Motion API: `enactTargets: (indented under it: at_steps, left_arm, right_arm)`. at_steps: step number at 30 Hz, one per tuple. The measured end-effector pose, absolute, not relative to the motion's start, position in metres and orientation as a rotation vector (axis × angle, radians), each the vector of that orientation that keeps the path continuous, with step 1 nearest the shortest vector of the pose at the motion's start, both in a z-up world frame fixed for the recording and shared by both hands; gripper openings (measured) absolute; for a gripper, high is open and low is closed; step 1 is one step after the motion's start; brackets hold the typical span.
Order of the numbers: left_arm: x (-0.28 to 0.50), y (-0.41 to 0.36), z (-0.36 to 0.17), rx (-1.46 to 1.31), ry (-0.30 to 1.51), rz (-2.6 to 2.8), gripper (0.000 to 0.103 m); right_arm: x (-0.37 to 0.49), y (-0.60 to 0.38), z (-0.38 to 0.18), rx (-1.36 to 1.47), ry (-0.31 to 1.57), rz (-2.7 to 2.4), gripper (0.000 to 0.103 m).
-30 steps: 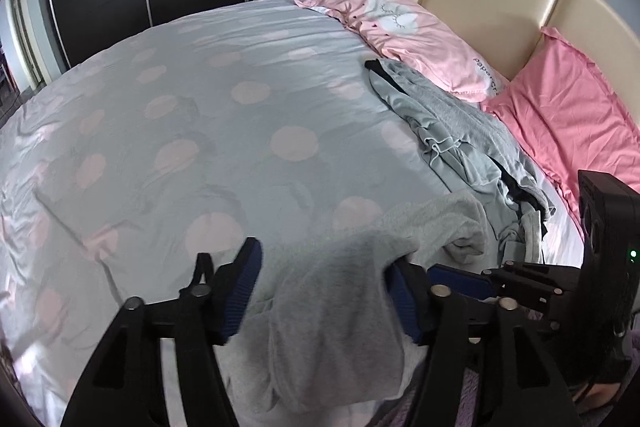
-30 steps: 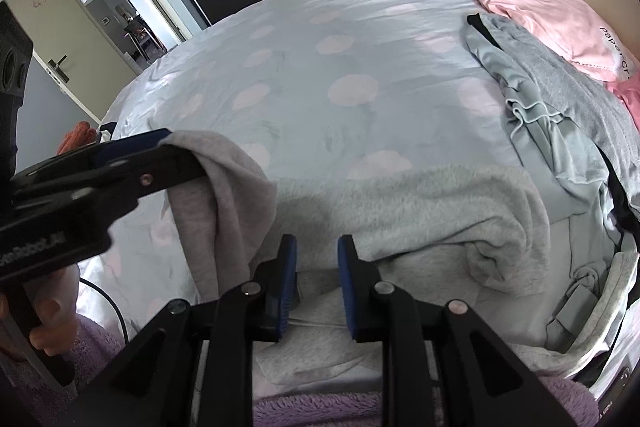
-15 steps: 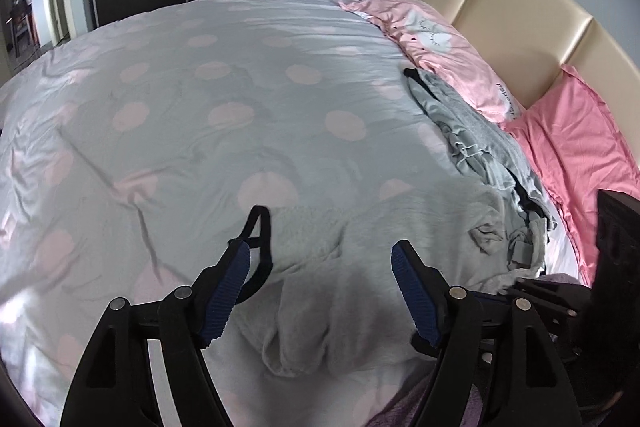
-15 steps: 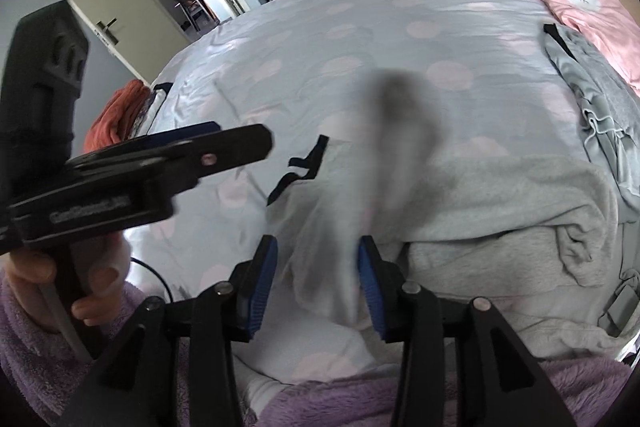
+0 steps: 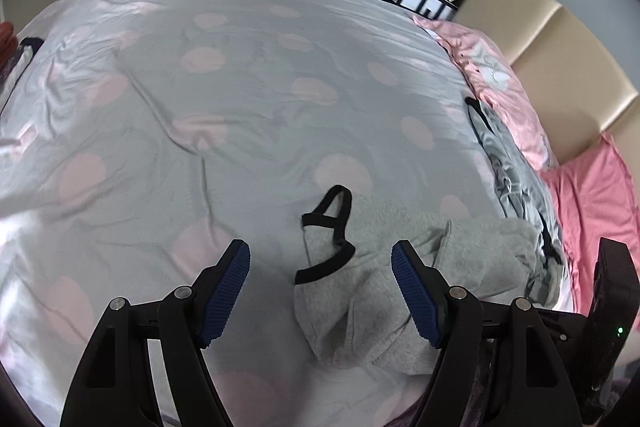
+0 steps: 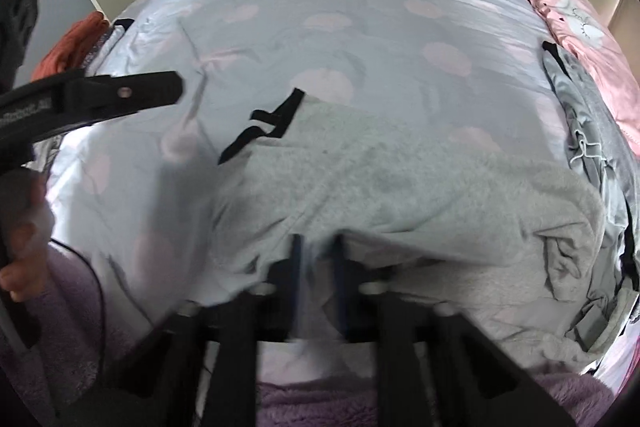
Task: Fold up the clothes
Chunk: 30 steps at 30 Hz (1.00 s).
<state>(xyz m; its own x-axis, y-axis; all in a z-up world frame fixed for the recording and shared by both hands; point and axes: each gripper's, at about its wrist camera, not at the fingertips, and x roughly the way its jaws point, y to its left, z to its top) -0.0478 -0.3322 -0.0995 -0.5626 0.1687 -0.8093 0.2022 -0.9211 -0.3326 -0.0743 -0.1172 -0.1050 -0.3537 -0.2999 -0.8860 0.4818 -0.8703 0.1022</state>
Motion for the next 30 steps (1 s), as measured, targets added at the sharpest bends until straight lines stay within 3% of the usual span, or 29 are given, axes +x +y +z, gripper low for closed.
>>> enactTargets:
  at_steps: [5, 10, 18, 25, 30]
  left_arm:
    - [-0.046, -0.338, -0.101, 1.457, 0.65, -2.67, 0.075]
    - [-0.047, -0.336, -0.101, 1.453, 0.631, -2.687, 0.075]
    - [-0.052, -0.328, -0.104, 1.47, 0.579, -2.704, 0.075]
    - [-0.059, -0.321, -0.111, 1.529, 0.546, -2.691, 0.075]
    - [-0.063, -0.318, -0.127, 1.618, 0.528, -2.611, 0.074]
  right_arm:
    - [-0.093, -0.108, -0.096, 1.4, 0.303, -2.341, 0.002]
    - [-0.147, -0.042, -0.041, 1.343, 0.368, -2.618, 0.001]
    - [-0.219, 0.079, -0.005, 1.424, 0.532, -2.938, 0.001]
    - [-0.238, 0.151, -0.026, 1.652, 0.409, -2.915, 0.002]
    - [-0.205, 0.128, -0.051, 1.722, 0.398, -2.676, 0.005]
